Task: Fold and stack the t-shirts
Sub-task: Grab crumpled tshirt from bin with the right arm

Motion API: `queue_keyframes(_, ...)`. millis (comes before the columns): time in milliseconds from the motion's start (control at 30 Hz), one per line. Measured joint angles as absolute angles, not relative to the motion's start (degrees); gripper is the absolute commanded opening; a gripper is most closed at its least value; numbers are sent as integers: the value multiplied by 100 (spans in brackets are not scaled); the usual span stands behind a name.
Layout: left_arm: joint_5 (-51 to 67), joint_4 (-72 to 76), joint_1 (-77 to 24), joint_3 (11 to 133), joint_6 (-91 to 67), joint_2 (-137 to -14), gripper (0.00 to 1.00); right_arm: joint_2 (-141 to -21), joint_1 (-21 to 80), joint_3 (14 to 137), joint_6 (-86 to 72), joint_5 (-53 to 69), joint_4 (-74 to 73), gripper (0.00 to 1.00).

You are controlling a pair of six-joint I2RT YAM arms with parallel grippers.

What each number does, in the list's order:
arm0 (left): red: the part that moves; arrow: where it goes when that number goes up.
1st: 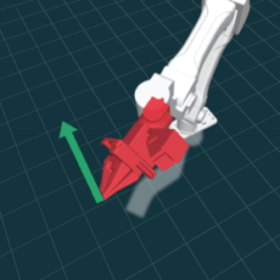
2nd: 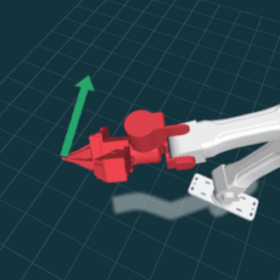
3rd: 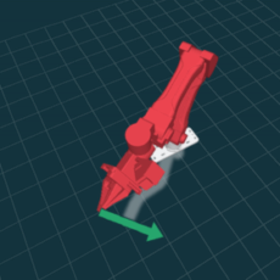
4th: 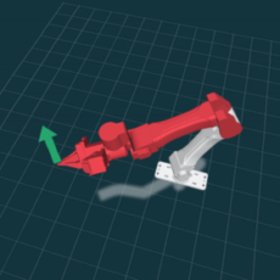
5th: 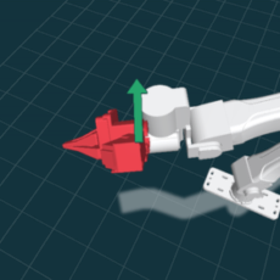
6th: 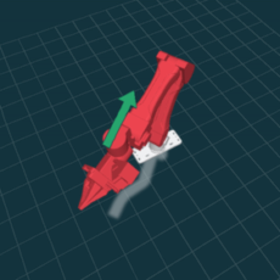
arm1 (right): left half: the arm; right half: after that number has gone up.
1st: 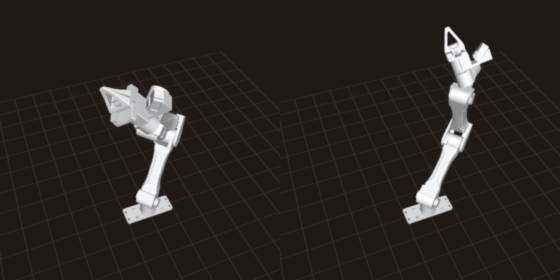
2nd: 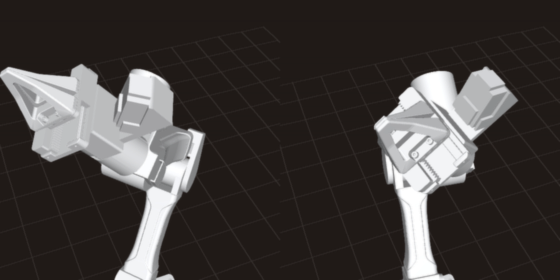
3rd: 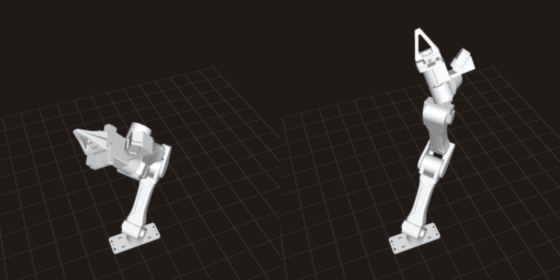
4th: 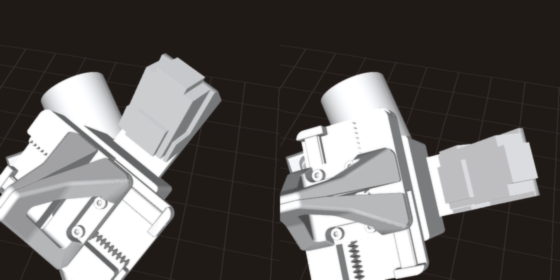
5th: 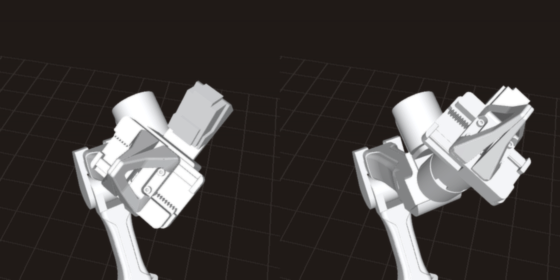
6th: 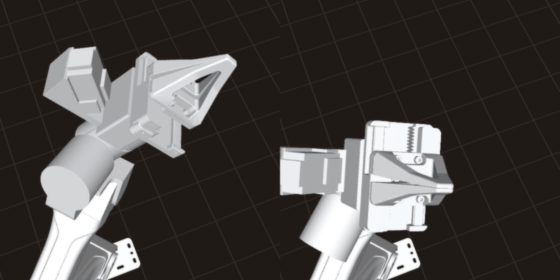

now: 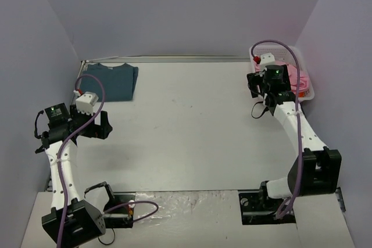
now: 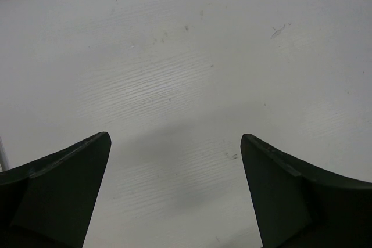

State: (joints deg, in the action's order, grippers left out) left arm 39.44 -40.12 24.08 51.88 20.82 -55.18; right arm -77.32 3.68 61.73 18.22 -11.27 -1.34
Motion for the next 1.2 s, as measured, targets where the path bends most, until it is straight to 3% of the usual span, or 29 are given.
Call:
queue_keyframes(367, 3931, -4016, 2408, 5192, 2082, -5511, 94, -10252, 165, 8256, 1997, -2005, 167, 100)
queue_keyframes(667, 3938, -4021, 2408, 5203, 2082, -5577, 94, -11513, -233, 9194, 1758, -1879, -274, 98)
queue_keyframes(767, 3938, -4018, 2408, 5207, 2082, -5645, 94, -11716, -414, 9220, 1658, -1697, -480, 86)
queue_keyframes(867, 3938, -4018, 2408, 5207, 2082, -5706, 94, -11876, -537, 9231, 1603, -1549, -591, 65)
queue_keyframes(900, 3938, -4021, 2408, 5207, 2080, -5721, 94, -11898, -556, 9231, 1564, -1490, -631, 40)
queue_keyframes(967, 3938, -4018, 2408, 5207, 2080, -5730, 94, -11924, -561, 9231, 1533, -1385, -698, 23)
queue_keyframes(1000, 3938, -4018, 2408, 5207, 2080, -5730, 94, -11924, -558, 9233, 1525, -1352, -711, 3)
queue_keyframes(1200, 3938, -4018, 2408, 5210, 2078, -5730, 94, -11917, -526, 9238, 1437, -1253, -742, 0)
